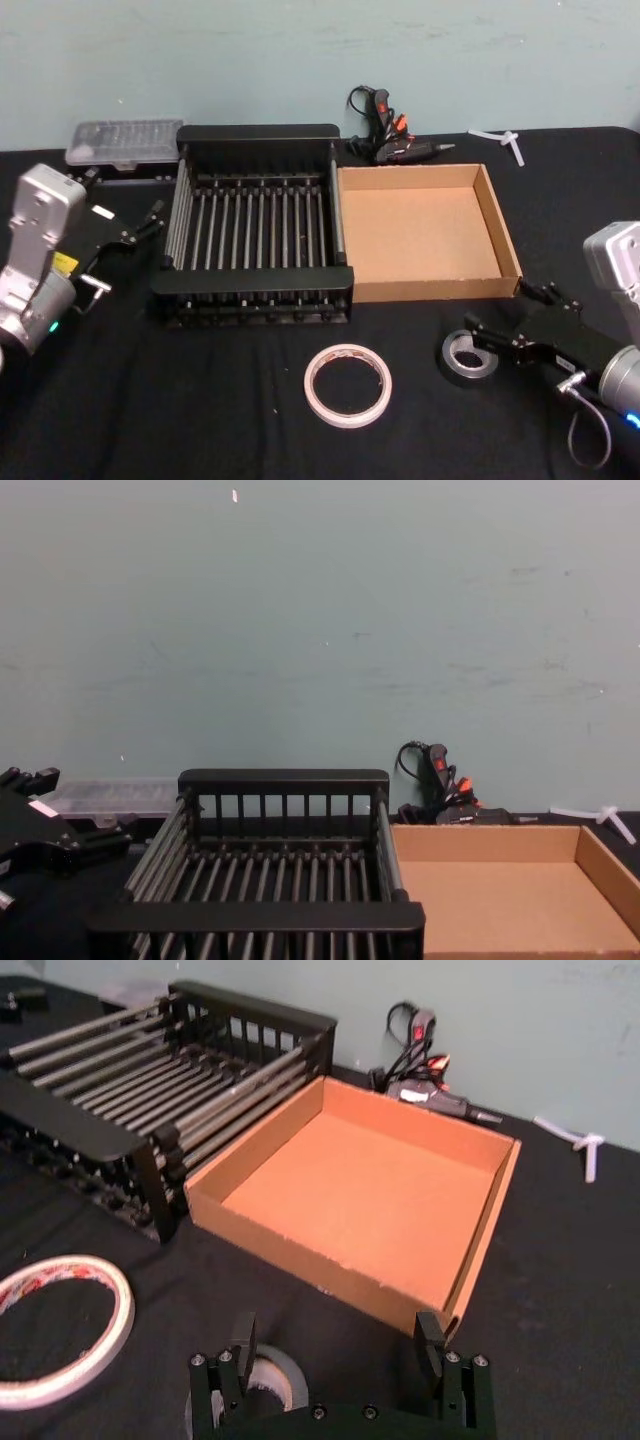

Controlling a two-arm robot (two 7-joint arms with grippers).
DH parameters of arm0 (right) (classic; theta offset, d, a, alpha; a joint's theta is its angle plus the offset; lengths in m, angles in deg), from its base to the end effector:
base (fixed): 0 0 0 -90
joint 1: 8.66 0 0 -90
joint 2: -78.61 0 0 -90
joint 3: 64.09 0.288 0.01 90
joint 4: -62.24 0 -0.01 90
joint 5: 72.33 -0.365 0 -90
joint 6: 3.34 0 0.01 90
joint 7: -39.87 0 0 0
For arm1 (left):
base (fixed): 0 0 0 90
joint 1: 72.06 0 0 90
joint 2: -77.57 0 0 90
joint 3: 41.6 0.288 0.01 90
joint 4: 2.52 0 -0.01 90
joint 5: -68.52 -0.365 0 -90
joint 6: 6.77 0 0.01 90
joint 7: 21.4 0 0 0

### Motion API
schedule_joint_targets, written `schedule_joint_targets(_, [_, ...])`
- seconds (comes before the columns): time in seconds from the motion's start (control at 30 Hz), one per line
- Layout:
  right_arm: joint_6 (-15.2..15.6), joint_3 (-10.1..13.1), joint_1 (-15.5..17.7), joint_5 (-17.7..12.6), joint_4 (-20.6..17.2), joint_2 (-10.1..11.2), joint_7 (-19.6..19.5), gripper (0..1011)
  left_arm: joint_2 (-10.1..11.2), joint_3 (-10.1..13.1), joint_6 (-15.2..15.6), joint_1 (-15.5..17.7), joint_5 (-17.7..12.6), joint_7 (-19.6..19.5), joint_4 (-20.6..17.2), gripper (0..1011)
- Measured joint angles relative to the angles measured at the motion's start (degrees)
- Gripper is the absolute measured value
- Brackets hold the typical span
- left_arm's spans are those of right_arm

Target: Pick up the white tape and place it into the black box , Pick up the silver tape and place it into the brown box.

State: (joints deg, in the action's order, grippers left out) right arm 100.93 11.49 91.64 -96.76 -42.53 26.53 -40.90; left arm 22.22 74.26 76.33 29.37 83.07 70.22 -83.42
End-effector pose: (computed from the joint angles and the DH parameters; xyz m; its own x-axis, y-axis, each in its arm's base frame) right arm 0.3183 -0.0510 -0.2807 0.4990 -0.8620 0.0894 0.8193 0.4356 -0.3729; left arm 0.4109 0.0667 -0.3114 0.2922 0.8803 0.3738 -0.9553 0.2872 0.0704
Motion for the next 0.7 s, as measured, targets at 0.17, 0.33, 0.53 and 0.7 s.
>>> schedule_joint_targets(0.17, [2.19, -0.06, -0.03, 0.79, -0.15, -0.12, 0.30, 1002, 0.00, 0.00, 0.00, 0.00, 0.00, 0.00, 0.00, 1001])
schedule_joint_targets(0.33, [4.41, -0.29, -0.55, 1.53, 0.24, -0.61, 0.91, 1002, 0.00, 0.00, 0.00, 0.00, 0.00, 0.00, 0.00, 1001])
schedule_joint_targets(0.53, [6.35, -0.37, -1.00, 2.30, 0.61, -0.96, 1.80, 1002, 0.00, 0.00, 0.00, 0.00, 0.00, 0.00, 0.00, 1001])
schedule_joint_targets(0.7, [7.81, -0.35, -1.25, 2.89, 0.90, -1.30, 2.24, 1002, 0.00, 0.00, 0.00, 0.00, 0.00, 0.00, 0.00, 1001])
